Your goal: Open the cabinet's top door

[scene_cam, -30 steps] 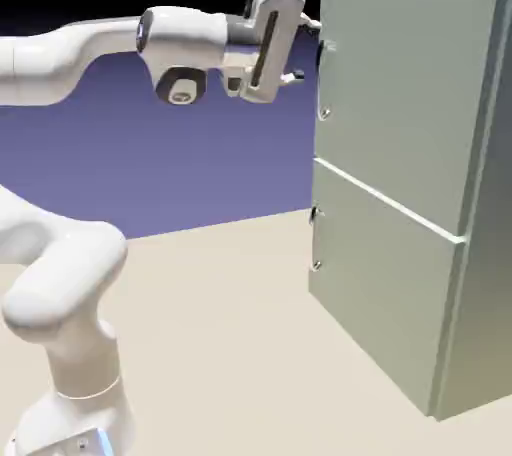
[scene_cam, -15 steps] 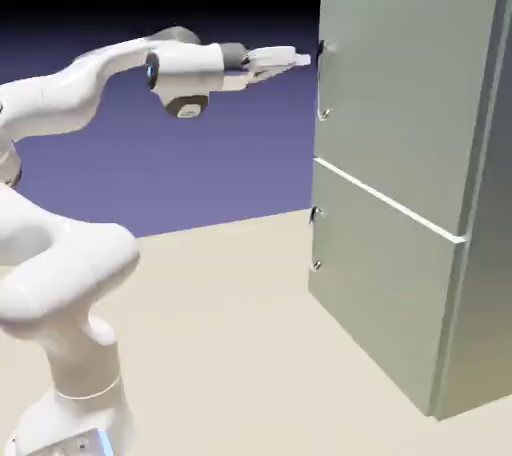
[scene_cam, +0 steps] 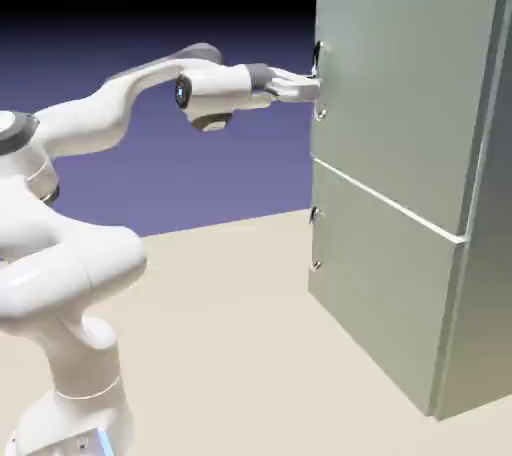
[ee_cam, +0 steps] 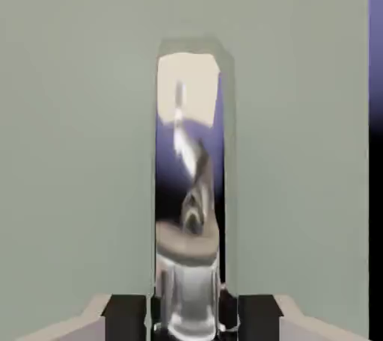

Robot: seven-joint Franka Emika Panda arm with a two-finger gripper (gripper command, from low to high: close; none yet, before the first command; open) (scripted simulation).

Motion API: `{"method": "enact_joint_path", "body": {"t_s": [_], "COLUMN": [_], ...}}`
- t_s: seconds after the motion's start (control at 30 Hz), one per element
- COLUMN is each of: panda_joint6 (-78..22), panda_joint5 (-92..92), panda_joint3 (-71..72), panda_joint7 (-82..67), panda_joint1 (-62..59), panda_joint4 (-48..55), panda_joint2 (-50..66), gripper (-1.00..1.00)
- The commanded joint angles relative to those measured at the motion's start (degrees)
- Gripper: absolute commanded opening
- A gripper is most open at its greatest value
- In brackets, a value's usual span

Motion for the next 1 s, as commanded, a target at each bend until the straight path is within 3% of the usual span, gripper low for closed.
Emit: {"method": "enact_joint_path", "body": {"t_s": [0.0,0.4,0.67,0.97], "panda_joint6": [-2.55,-32.35,-47.61,-61.5], "panda_joint5": [0.35,0.79,-9.32,-23.56], "panda_joint3": [-1.11,-14.59,-31.14,-49.83], "panda_joint7": [0.02,-1.33,-9.56,-16.41], "panda_joint1": [0.98,8.84,14.51,12.78], "panda_joint4": [-2.06,-24.78,-35.96,-39.73], "panda_joint2": [-1.72,-18.74,-18.85,-15.07], "gripper": [-1.0,-1.0,-1.0,-1.0]}}
